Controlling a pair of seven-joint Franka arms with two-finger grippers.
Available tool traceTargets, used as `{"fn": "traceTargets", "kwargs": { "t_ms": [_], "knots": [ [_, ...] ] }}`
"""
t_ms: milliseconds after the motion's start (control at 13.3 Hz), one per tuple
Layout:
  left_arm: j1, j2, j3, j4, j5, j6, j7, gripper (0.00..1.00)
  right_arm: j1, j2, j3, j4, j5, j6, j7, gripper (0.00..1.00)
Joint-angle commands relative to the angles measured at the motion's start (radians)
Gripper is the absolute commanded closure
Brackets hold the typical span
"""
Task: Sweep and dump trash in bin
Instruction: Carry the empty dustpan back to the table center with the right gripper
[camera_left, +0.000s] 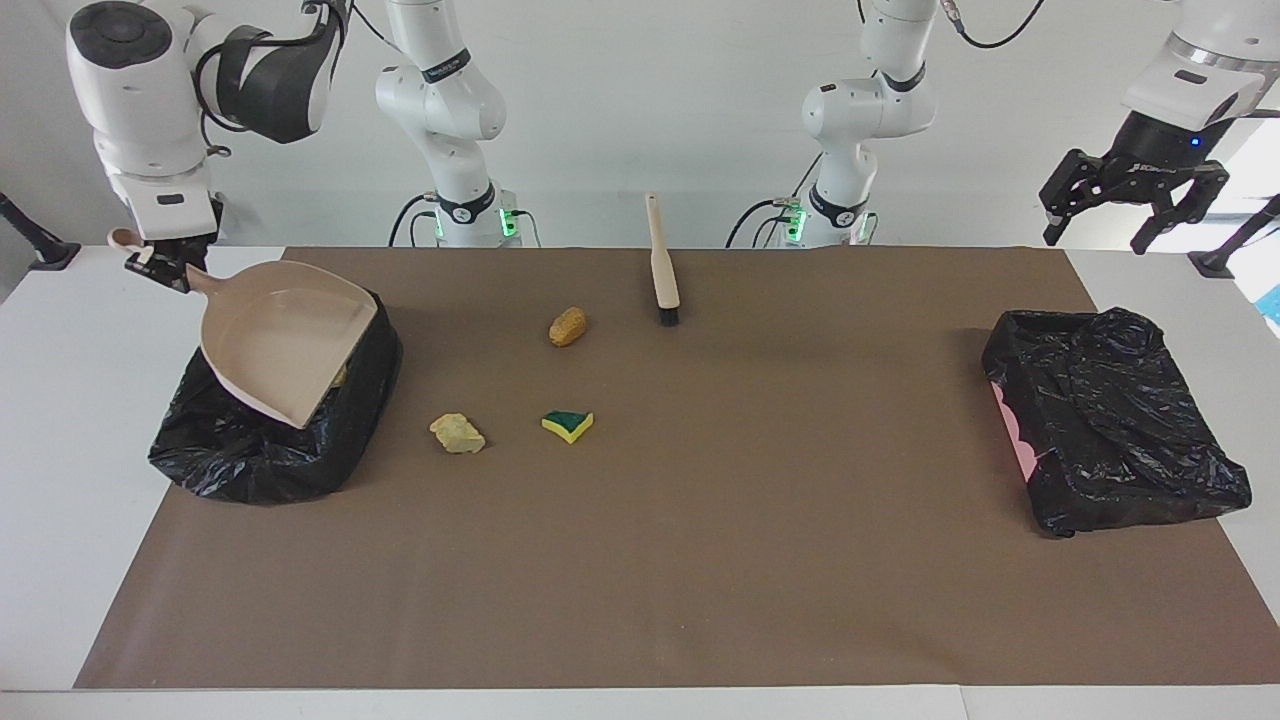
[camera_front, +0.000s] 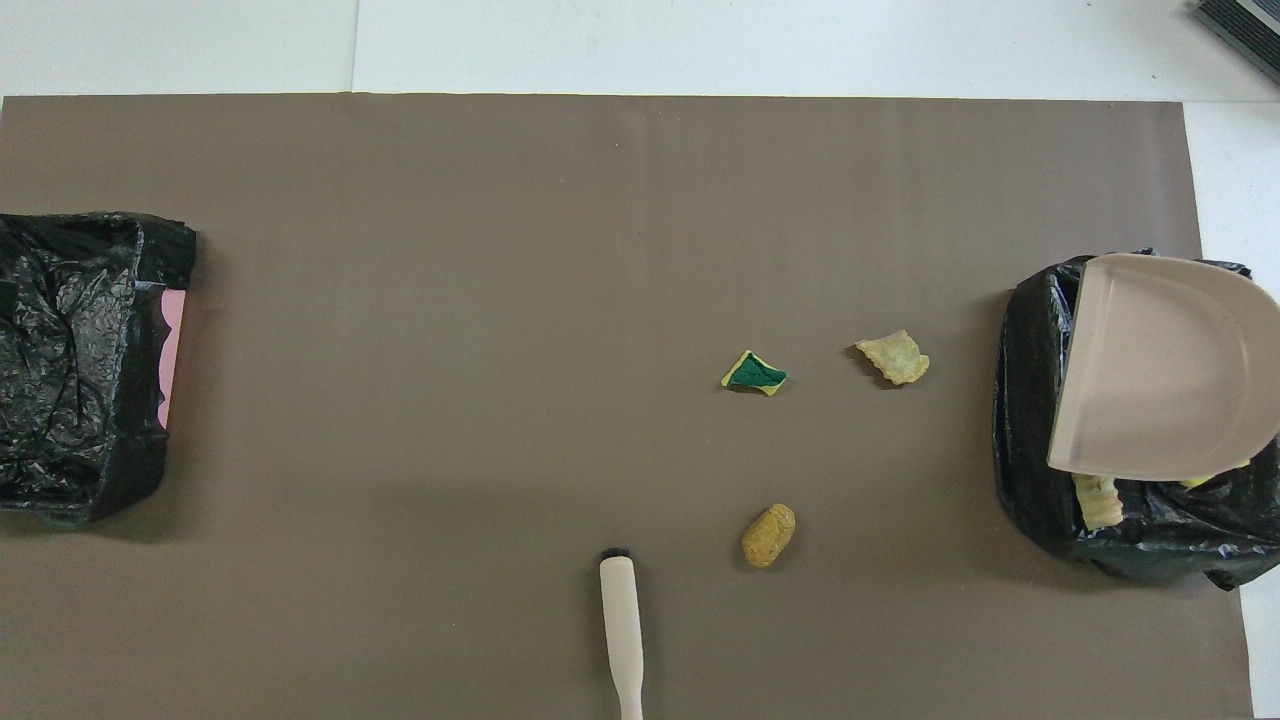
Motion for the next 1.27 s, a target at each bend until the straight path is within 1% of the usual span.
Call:
{"fn": "traceTargets", "kwargs": {
  "t_ms": [0, 150, 225, 450, 525, 675, 900, 975, 1125, 1200],
  "knots": [
    [0.000, -0.014, -0.007, -0.003, 0.010, -0.033, -0.001, 0.00, 0.029, -0.009, 0.038, -0.033, 0.089, -0.030, 0.225, 1.00],
    [0.000, -0.012, -0.015, 0.000, 0.019, -0.033, 0.001, 0.00, 0.096, -0.007, 0.039, -0.036, 0.099, -0.030, 0.390, 1.00],
    [-0.003, -0.017, -0.016, -0.006, 0.013, -0.039, 0.001, 0.00, 0.141, -0.004, 0.039, -0.036, 0.140, -0.032, 0.496, 1.00],
    [-0.007, -0.032, -0.016, -0.027, 0.013, -0.060, 0.002, 0.00, 0.230, 0.003, 0.039, -0.036, 0.275, -0.038, 0.778, 1.00],
    [-0.008, -0.050, -0.018, -0.050, 0.013, -0.065, 0.001, 0.00, 0.263, 0.006, 0.039, -0.036, 0.328, -0.038, 0.877, 1.00],
    [-0.016, -0.070, -0.018, -0.078, 0.013, -0.068, 0.002, 0.00, 0.366, 0.022, 0.039, -0.033, 0.355, -0.026, 1.081, 1.00],
    [-0.016, -0.070, -0.018, -0.078, 0.013, -0.071, 0.001, 0.00, 0.532, 0.106, 0.039, -0.001, 0.355, -0.005, 1.407, 1.00],
    [-0.016, -0.070, -0.018, -0.078, 0.013, -0.085, 0.001, 0.00, 0.587, 0.143, 0.039, 0.004, 0.355, 0.032, 1.545, 1.00],
    [-0.016, -0.070, -0.018, -0.078, 0.013, -0.091, 0.001, 0.00, 0.636, 0.201, 0.041, 0.011, 0.357, 0.132, 1.670, 1.00],
    [-0.016, -0.070, -0.018, -0.078, 0.013, -0.092, -0.001, 0.00, 0.661, 0.242, 0.039, 0.039, 0.358, 0.164, 1.701, 1.00]
  ]
}}
